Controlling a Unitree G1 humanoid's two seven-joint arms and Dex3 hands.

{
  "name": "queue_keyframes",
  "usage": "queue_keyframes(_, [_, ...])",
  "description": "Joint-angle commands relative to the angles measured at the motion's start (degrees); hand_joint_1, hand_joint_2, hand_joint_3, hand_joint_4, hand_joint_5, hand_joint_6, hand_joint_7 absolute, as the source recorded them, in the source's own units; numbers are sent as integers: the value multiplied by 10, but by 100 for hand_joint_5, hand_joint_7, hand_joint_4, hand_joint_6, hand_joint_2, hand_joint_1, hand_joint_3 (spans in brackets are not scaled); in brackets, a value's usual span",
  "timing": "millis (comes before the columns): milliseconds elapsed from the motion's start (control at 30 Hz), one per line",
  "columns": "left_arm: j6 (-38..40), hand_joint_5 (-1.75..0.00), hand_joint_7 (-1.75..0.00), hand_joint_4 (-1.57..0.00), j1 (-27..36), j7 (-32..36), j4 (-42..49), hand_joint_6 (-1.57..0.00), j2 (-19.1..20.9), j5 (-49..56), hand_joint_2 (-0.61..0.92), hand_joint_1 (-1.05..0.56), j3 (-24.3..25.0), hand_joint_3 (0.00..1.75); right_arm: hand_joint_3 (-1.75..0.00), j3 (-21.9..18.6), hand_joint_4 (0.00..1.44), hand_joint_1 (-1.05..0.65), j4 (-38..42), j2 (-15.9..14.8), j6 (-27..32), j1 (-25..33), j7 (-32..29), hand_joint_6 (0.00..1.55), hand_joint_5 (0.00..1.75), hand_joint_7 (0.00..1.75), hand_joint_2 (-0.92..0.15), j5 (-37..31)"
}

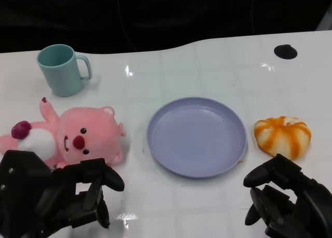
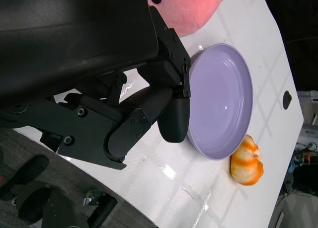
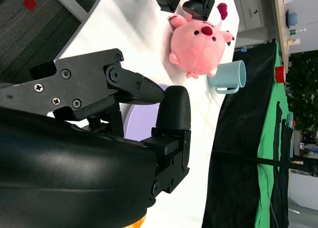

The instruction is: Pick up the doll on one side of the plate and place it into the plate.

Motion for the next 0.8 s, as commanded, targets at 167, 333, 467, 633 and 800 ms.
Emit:
queue_keyframes(167, [-4,-171,-144,-77,-4,-3,3,-75,10,1,55,-8,4,114,-61,-2,48,-30,-9,-6,6,-2,-6,36,174,168,-92,-7])
queue_keyframes(333, [-3,-172,-145,-76,-5,-3,2,-74,11,2,56,-7,4,114,-61,-3,49,-29,-2,-5,-4,-2,-3,36,174,168,-92,-8])
queue_keyframes(467, [-4,-172,-145,-77,-5,-4,2,-74,10,0,56,-7,4,114,-61,-5,49,-29,-4,-5,-1,-1,-1,35,174,168,-92,-6])
queue_keyframes(633, [-1,-171,-145,-77,-5,-2,1,-75,10,1,56,-8,4,114,-61,-5,49,-29,-7,-4,5,-2,-2,35,174,167,-92,-6])
queue_keyframes(800, [-2,-171,-145,-77,-6,-3,3,-75,9,0,56,-7,4,115,-61,-6,49,-29,-2,-4,-2,-3,0,35,174,167,-92,-5])
